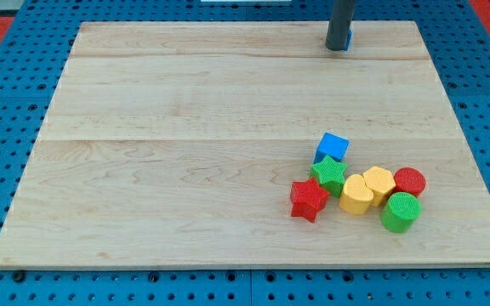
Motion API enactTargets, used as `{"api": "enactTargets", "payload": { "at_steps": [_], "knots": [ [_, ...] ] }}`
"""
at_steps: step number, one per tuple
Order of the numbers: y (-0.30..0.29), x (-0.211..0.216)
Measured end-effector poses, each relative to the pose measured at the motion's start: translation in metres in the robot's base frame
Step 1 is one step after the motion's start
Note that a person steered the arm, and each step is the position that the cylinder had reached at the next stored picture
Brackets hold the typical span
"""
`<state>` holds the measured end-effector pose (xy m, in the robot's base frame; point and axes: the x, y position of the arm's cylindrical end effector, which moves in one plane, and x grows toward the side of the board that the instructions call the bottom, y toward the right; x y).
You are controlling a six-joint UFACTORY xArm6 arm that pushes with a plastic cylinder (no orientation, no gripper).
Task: Point your arm to center right
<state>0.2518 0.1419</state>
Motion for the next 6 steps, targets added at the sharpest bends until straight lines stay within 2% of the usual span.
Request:
{"api": "enactTargets", "payload": {
  "at_steps": [3, 4, 5, 6],
  "knots": [
    [0.000, -0.004],
    [0.039, 0.036],
    [0.120, 0.111],
    [0.156, 0.217]
  ]
}}
